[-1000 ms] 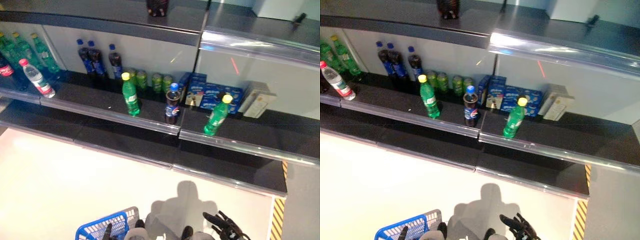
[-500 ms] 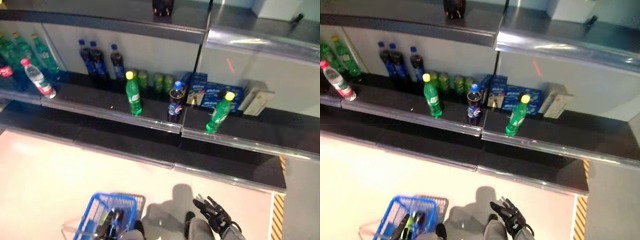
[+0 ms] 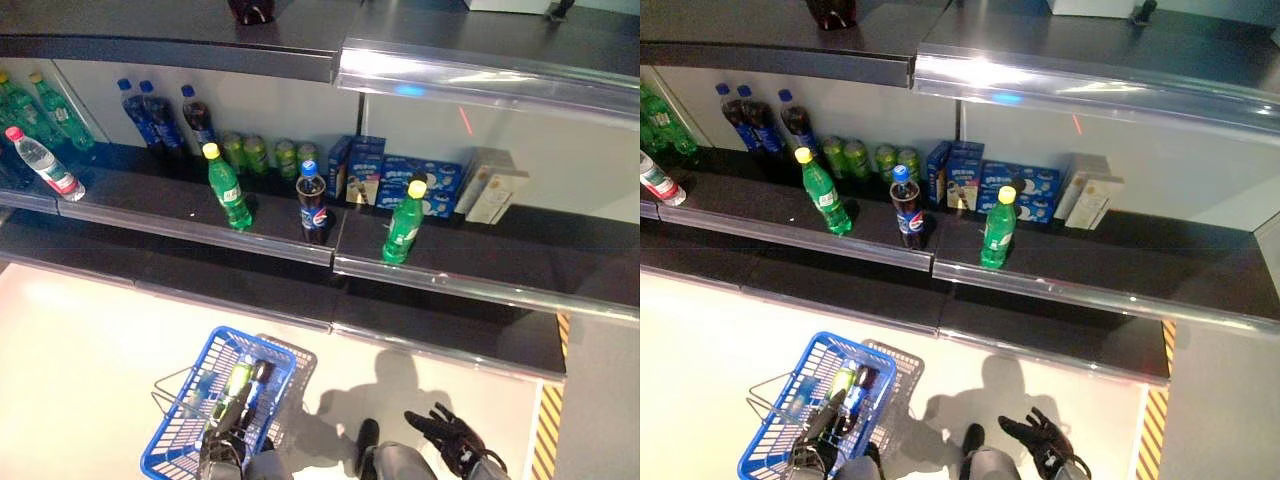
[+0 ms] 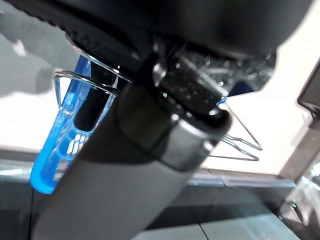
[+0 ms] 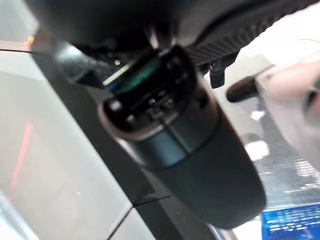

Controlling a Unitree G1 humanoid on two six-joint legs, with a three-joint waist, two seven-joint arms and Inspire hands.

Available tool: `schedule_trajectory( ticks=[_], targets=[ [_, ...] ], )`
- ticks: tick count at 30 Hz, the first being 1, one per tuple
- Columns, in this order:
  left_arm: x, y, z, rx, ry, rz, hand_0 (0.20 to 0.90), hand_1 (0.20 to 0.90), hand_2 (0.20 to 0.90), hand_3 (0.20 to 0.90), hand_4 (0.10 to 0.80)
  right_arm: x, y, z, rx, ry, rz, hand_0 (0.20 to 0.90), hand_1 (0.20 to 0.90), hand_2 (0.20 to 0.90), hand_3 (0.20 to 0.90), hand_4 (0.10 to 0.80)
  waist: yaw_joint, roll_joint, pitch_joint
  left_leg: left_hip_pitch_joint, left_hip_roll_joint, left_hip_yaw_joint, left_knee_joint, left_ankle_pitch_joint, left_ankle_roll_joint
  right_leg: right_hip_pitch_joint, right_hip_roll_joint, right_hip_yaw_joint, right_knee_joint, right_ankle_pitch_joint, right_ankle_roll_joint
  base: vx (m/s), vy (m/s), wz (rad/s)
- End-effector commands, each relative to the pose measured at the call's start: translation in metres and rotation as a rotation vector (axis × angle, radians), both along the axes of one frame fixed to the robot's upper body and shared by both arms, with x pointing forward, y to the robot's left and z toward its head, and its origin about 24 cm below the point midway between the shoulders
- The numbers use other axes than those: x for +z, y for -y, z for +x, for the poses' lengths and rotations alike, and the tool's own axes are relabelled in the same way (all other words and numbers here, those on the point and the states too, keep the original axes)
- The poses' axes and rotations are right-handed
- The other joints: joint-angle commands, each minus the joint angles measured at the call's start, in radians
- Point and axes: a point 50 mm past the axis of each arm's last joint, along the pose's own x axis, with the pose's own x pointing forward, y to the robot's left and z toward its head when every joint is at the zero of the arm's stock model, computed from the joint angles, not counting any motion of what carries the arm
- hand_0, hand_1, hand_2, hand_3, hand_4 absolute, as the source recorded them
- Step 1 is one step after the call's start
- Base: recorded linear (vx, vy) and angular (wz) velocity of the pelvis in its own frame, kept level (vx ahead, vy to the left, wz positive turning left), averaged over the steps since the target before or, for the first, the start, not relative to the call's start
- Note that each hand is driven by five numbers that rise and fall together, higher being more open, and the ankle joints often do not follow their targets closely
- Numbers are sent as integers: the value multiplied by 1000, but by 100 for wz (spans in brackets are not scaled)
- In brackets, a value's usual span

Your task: Pick up the drink and place into the basket.

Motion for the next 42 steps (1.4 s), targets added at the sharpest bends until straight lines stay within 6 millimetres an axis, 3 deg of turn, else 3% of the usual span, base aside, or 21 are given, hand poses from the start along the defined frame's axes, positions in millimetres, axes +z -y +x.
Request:
schedule_trajectory(
  ticks=[1,5,6,7,8,9,10,11,14,15,17,18,21,28,34,37,42],
  targets=[
    [10,-19,-4,43,99,102,300,300,300,200,100,17,-18,32,158,174,-28,900,900,900,900,800,24,-8,-22,45,6,-2,-26,-18,-8,54,-87,111,-86,80,113,102,58,21],
    [17,-25,-1,32,120,116,300,300,300,200,100,54,-48,64,456,372,-217,900,900,900,900,800,20,-9,-28,80,1,13,-40,-54,-6,71,-115,110,-104,95,145,52,30,18],
    [19,-27,-1,31,124,119,300,300,300,200,100,68,-52,71,529,432,-284,900,900,900,900,800,19,-11,-28,87,2,19,-41,-58,-4,76,-119,109,-107,96,152,23,0,-9],
    [21,-32,0,32,126,125,300,300,300,200,100,94,-57,82,613,556,-360,900,900,900,900,800,17,-15,-26,101,4,29,-43,-64,-2,85,-124,107,-109,97,163,14,-1,-12],
    [21,-32,0,32,126,125,300,300,300,200,100,94,-57,82,613,556,-360,900,900,900,900,800,17,-15,-26,101,4,29,-43,-64,-2,85,-124,107,-109,97,163,9,-8,-7],
    [23,-35,0,33,128,130,300,300,300,200,100,118,-60,91,659,661,-401,900,900,900,900,800,14,-20,-31,105,8,40,-48,-66,0,86,-125,106,-110,95,167,0,0,0],
    [24,-36,0,31,130,130,300,300,300,200,100,125,-61,93,676,710,-418,900,900,900,900,800,13,-21,-32,108,9,43,-48,-68,1,88,-125,106,-111,94,168,0,0,0],
    [23,-38,-3,32,128,132,300,300,300,200,100,151,-60,101,694,807,-431,900,900,900,900,800,11,-26,-35,115,12,50,-48,-73,3,94,-124,107,-114,92,171,0,0,0],
    [22,-37,-5,34,122,132,300,300,300,200,100,185,-57,108,683,979,-469,900,900,900,900,800,9,-32,-40,124,18,62,-48,-78,3,101,-123,105,-117,88,173,5,-2,-1],
    [20,-37,-8,38,112,131,300,300,300,200,100,209,-53,111,658,1083,-487,900,900,900,900,800,6,-35,-46,131,24,73,-50,-80,1,104,-122,103,-118,86,175,20,2,-3],
    [19,-36,-10,39,101,131,300,300,300,200,100,224,-48,111,619,1155,-517,900,900,900,900,800,5,-37,-51,135,29,79,-51,-82,0,105,-120,104,-119,84,175,12,5,-3],
    [17,-35,-14,42,90,130,300,300,300,200,100,244,-41,110,557,1242,-550,900,900,900,900,800,3,-39,-57,139,33,83,-54,-84,1,107,-118,106,-120,82,175,26,12,-5],
    [13,-35,-24,52,62,131,300,300,300,200,100,267,-28,104,454,1339,-596,900,900,900,900,800,-2,-41,-68,148,37,96,-62,-90,1,107,-115,107,-121,78,176,7,3,-1],
    [9,-37,-41,59,14,138,300,300,300,200,100,285,-13,90,332,1417,-690,900,900,900,900,800,-9,-41,-81,157,36,107,-64,-97,3,106,-114,113,-120,77,177,3,2,0],
    [7,-36,-46,64,13,121,300,300,300,200,100,298,1,80,70,1481,-801,900,900,900,900,800,-19,-33,-89,172,27,118,-55,-118,9,108,-117,121,-111,69,179,30,39,-3],
    [7,-34,-43,60,23,113,300,300,300,200,100,296,3,79,-25,1473,-789,900,900,900,900,800,-19,-30,-92,168,23,118,-50,-122,11,101,-117,126,-106,68,177,33,33,-8],
    [9,-29,-31,36,48,103,300,300,300,200,100,276,5,87,-129,1378,-717,900,900,900,900,800,-17,-27,-72,134,23,106,30,-152,15,75,-118,130,-57,50,166,14,11,-4]
  ],
)
